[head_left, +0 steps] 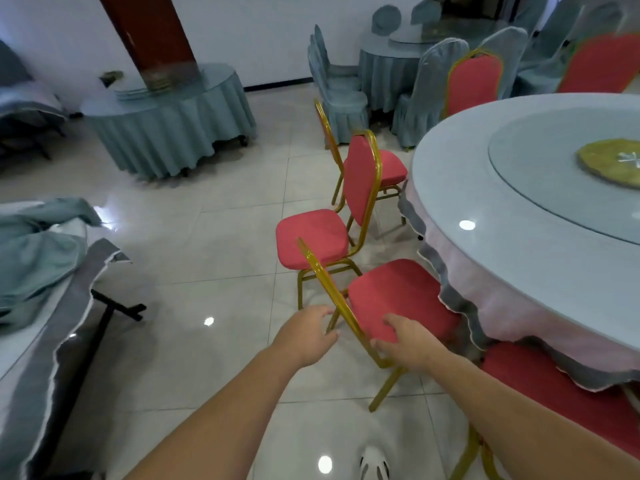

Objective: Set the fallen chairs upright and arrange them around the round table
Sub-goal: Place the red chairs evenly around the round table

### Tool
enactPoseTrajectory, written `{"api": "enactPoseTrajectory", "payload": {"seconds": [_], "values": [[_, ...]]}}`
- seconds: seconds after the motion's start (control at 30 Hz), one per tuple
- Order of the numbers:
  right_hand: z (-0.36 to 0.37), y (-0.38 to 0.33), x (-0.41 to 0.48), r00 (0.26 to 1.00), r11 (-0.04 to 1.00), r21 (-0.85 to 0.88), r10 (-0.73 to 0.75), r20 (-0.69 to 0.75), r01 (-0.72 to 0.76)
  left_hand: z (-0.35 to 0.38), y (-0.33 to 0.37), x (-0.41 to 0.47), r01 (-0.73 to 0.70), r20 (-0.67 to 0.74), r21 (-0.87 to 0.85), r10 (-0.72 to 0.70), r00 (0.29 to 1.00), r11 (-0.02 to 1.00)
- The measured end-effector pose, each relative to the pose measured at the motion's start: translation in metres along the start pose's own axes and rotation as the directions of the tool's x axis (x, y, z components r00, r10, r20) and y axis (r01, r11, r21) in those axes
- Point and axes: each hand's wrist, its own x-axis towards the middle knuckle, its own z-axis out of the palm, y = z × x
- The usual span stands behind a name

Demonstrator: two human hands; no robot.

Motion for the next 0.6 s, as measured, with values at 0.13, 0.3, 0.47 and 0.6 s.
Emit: {"api": "enactPoseTrajectory", "payload": {"seconds": [0.13,0.3,0.47,0.6], "values": [[-0.011,-0.023,0.050,1.000,0.996,0.088,-0.023,0.008,0.022,-0.027,-0.012,0.056,0.017,0.003,0.023,-0.017,1.000,1.000],[-0.022,-0.037,0.102,0.997,0.992,0.116,-0.056,0.051,0.050,-0.044,-0.024,0.115,-0.034,0.002,0.056,0.034,0.999,0.998],[-0.025,-0.056,0.144,0.995,0.992,0.124,-0.014,0.095,0.003,-0.055,-0.046,0.164,-0.110,0.077,0.144,0.099,0.992,0.983],[-0.018,-0.059,0.167,0.993,0.977,0.199,0.058,0.098,-0.076,-0.059,-0.065,0.209,-0.219,0.209,0.256,0.168,0.964,0.942]]}}
